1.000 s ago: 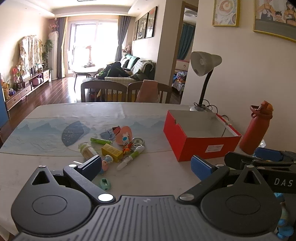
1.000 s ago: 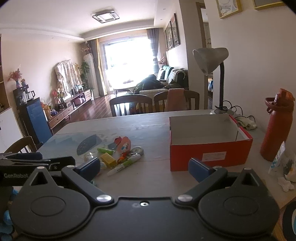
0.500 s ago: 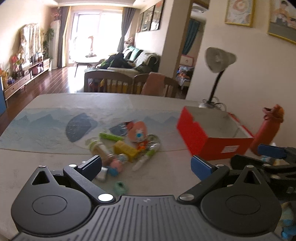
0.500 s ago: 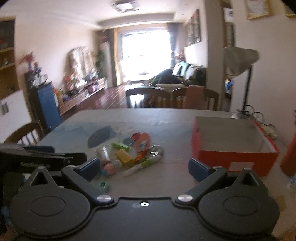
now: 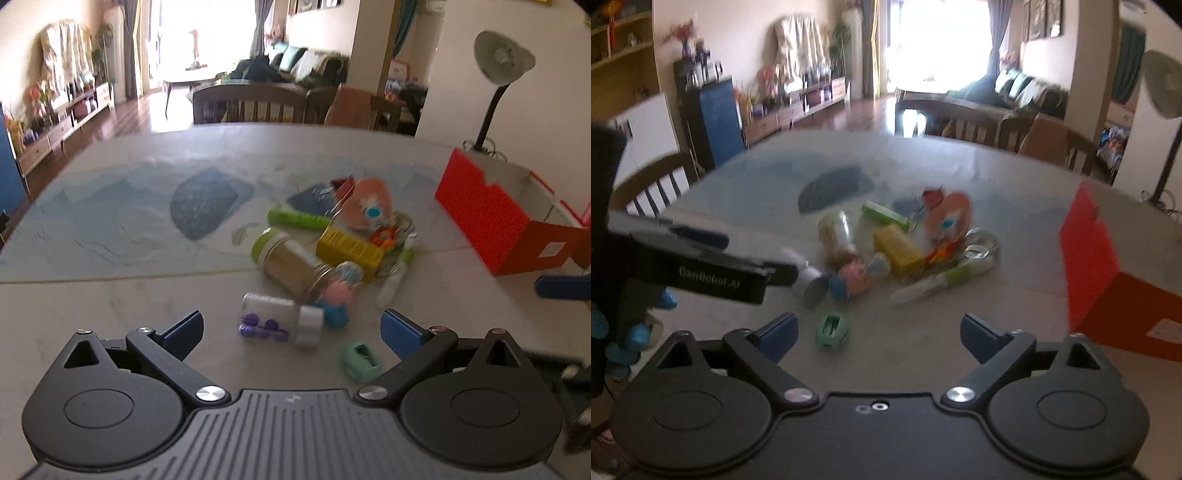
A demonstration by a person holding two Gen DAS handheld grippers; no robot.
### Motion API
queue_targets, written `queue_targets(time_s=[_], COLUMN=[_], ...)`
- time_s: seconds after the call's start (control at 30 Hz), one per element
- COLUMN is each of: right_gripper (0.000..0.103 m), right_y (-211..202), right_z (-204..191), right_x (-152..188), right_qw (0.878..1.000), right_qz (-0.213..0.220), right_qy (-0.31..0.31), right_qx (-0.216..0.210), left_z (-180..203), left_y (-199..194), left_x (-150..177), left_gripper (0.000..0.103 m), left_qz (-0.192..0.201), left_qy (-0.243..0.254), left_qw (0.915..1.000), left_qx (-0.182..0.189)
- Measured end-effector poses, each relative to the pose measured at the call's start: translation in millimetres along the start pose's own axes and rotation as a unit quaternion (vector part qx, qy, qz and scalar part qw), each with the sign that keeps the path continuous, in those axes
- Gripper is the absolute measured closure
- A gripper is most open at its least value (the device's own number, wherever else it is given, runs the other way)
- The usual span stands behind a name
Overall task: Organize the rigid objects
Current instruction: 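Grasp the purple-pill bottle with the left tool while the right tool grasps the teal sharpener, then carry both items over the red box and open both tools to drop them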
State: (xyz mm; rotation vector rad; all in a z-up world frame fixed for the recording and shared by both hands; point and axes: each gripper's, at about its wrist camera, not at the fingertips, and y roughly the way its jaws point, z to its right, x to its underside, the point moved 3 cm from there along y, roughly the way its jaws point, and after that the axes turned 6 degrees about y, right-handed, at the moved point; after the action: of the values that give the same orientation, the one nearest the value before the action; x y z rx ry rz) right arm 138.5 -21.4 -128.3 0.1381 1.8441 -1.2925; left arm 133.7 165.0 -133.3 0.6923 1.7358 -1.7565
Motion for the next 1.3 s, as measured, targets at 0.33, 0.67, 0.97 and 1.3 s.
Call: queue_targets(time_s=[0.33,0.67,0.97,1.3], right_gripper=[0.028,0.060,0.074,0.074], right_y=[64.1,90.2,89.5,46.2], right_z=[-25.5,-29.9,-29.8,-4.0], right_x=[4.5,1.4,-2.2,-25.4], right_qw=[0.998,0.995,0.995,0.998], right_qz=[-0.067,-0.095,-0.095,-0.056], right_qy=[-0.013,0.006,0.010,0.035], right_qx=[-0.017,-0.026,-0.023,0.011], left_z=[-9.5,-15.0,-20.4,-25.1], left_y=[47.8,67.6,72.7,48.6], left_x=[1.9,2.8,4.6,-12.4], left_gripper=[0.001,0.016,0.033,0.034], left_qz=[-0.032,-0.046,-0.059,-0.045], left_qy=[0.036,0.051,0.035,0.030], left_qw=[0.9987,0.9969,0.9957,0.9954], left_qx=[0.020,0.038,0.062,0.079])
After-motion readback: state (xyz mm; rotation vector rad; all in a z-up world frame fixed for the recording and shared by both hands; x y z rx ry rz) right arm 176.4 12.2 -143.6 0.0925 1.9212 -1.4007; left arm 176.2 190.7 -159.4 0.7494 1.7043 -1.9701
